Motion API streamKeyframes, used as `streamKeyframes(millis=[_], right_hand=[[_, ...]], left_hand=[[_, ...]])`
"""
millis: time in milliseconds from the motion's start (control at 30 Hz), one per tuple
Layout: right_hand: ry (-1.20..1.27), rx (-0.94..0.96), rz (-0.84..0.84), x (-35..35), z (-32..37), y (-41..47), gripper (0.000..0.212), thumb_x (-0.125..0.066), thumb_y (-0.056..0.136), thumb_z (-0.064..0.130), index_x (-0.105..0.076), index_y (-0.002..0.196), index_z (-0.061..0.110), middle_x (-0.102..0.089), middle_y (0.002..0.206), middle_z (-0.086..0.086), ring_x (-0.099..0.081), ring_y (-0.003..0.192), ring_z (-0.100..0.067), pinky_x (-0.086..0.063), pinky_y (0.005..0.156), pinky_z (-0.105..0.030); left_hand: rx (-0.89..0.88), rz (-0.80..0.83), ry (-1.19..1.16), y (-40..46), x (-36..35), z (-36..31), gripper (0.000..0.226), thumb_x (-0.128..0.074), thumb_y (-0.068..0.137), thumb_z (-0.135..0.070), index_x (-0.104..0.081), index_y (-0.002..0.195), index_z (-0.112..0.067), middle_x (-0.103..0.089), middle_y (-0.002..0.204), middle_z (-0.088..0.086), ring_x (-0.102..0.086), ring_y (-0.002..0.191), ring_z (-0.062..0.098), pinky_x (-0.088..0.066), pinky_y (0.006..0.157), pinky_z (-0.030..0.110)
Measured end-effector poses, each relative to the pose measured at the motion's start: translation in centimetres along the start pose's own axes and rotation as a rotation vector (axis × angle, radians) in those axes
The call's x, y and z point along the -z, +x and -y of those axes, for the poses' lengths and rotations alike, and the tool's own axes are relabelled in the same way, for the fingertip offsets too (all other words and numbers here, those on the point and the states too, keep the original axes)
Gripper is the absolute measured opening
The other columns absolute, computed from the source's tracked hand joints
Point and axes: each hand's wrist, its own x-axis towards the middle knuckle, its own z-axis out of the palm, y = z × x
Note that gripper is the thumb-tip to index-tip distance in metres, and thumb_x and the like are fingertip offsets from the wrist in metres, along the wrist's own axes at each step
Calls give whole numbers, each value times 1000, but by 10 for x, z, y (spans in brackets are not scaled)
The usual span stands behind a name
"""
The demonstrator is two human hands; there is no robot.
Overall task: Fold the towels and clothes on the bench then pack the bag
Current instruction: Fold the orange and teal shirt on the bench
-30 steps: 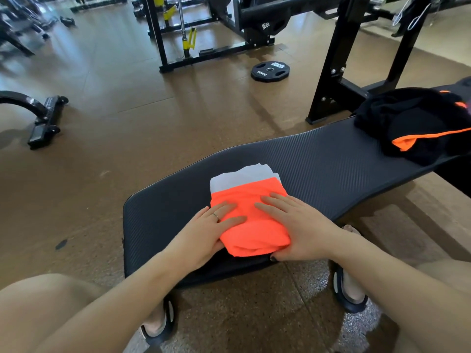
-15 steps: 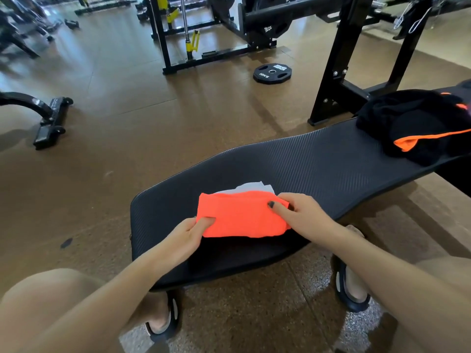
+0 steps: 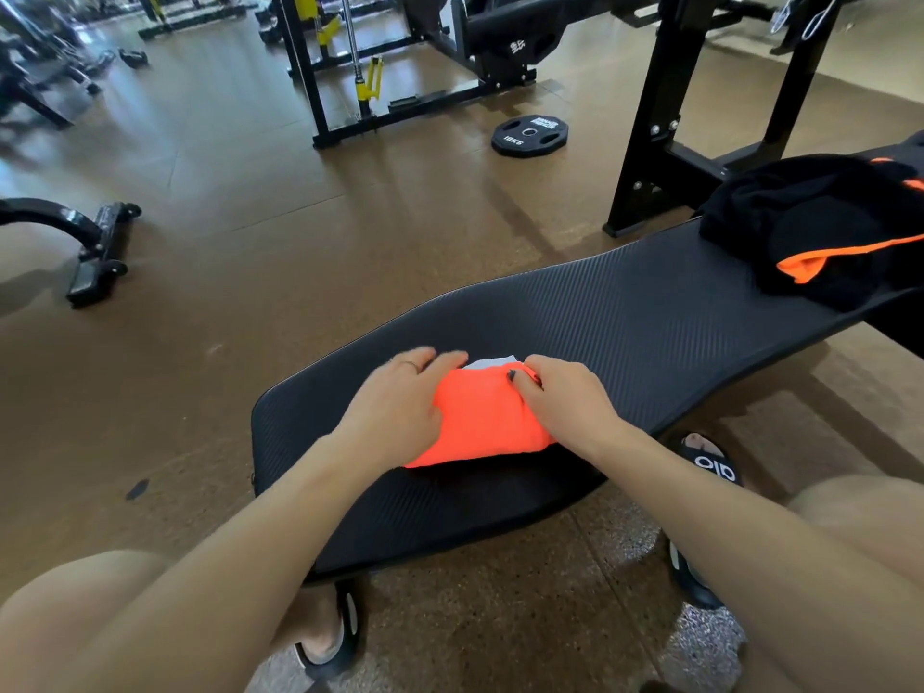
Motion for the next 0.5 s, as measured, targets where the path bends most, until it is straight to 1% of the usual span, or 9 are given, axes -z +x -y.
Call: streamKeyframes(millis=[67, 100, 167, 233, 267, 333, 400, 500], right_hand=[[-15, -2, -8, 0, -1, 3, 35, -45, 104, 36, -44, 72, 23, -57, 72, 5, -59, 73, -19, -49, 72, -39], [-18, 2, -17, 0, -2, 5, 32, -45, 104, 36, -46, 75, 23, -58, 74, 5, -60, 75, -19, -50, 73, -40], [-30, 21, -49, 2, -1, 8, 25, -43, 105, 36, -48, 84, 24, -61, 79, 4, -61, 77, -23, -51, 74, -41], [-89, 91, -103, 2, 0, 13, 20, -39, 106, 34, -45, 90, 24, -61, 79, 2, -61, 76, -27, -49, 71, -42], [-133, 132, -122, 2, 0, 16, 20, -38, 107, 33, -43, 91, 22, -60, 78, 2, -61, 74, -28, -49, 71, -42], [-194, 161, -108, 0, 1, 22, 21, -36, 107, 32, -41, 92, 19, -59, 79, 2, -61, 75, -29, -50, 72, -44], [-203, 106, -36, -1, -1, 30, 22, -34, 108, 33, -42, 92, 19, -57, 82, 1, -61, 79, -30, -49, 72, -43], [-188, 20, 55, 0, -4, 39, 26, -34, 107, 37, -46, 94, 18, -56, 82, -1, -61, 82, -30, -46, 69, -41]], left_hand=[[51, 238, -29, 15, 2, -1, 64, -34, 95, -19, -28, 156, -38, -39, 156, 0, -41, 140, 24, -38, 112, 42], [97, 304, -85, 22, 3, 0, 60, -31, 96, -28, -31, 154, -39, -39, 154, -1, -41, 140, 23, -37, 111, 43], [167, 345, -203, 32, 4, 3, 63, -27, 90, -52, -38, 150, -40, -40, 148, -3, -38, 140, 21, -35, 114, 46], [171, 347, -230, 37, 2, 6, 75, -31, 85, -75, -42, 148, -36, -43, 139, -4, -41, 134, 19, -38, 112, 48], [155, 338, -213, 37, 0, 6, 76, -35, 87, -79, -42, 147, -32, -45, 137, -5, -44, 130, 19, -40, 109, 47], [137, 304, -186, 37, -3, 6, 70, -37, 93, -75, -43, 144, -27, -47, 135, -5, -50, 123, 19, -45, 103, 45], [138, 279, -146, 40, -6, 5, 64, -37, 94, -73, -46, 135, -24, -50, 128, -4, -54, 114, 19, -46, 95, 42], [149, 295, -99, 47, -8, 4, 60, -39, 93, -75, -46, 121, -22, -55, 111, -4, -59, 97, 19, -47, 81, 39]])
